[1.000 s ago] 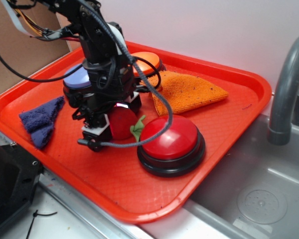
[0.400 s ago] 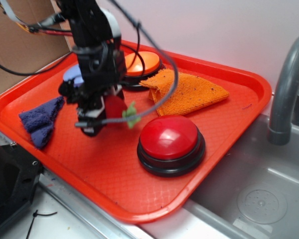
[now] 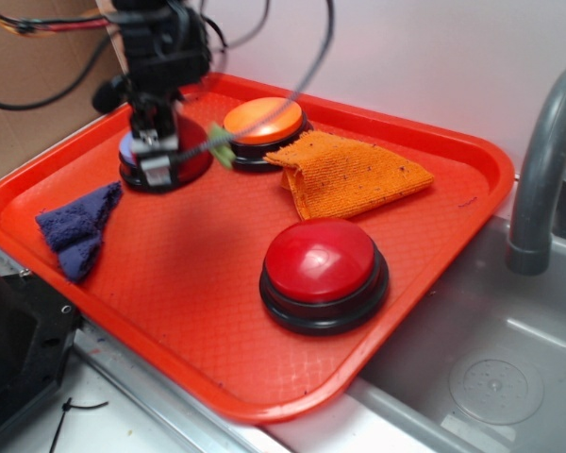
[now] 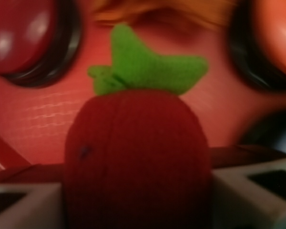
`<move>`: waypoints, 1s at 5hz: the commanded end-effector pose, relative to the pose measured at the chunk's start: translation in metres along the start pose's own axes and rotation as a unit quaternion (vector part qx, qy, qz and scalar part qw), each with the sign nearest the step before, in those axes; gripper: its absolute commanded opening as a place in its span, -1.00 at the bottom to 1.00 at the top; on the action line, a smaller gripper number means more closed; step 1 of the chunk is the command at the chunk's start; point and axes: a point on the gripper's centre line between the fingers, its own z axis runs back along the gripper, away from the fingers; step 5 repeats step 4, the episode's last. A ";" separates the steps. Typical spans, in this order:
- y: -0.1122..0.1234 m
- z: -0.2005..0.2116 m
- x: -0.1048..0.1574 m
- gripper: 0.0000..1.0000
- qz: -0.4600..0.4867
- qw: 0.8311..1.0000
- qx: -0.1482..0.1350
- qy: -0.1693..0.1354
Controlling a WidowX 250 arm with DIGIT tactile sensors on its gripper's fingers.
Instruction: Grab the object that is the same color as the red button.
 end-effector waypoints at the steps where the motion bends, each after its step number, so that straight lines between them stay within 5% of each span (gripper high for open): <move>1: 0.005 0.050 -0.015 -1.00 0.233 0.971 0.016 -0.052; 2: 0.008 0.059 -0.028 -1.00 0.285 0.956 -0.004 -0.067; 3: 0.005 0.048 -0.018 -1.00 0.297 0.953 0.011 -0.054; 4: 0.015 0.046 -0.017 1.00 0.338 0.941 -0.004 0.005; 5: 0.015 0.046 -0.017 1.00 0.338 0.941 -0.004 0.005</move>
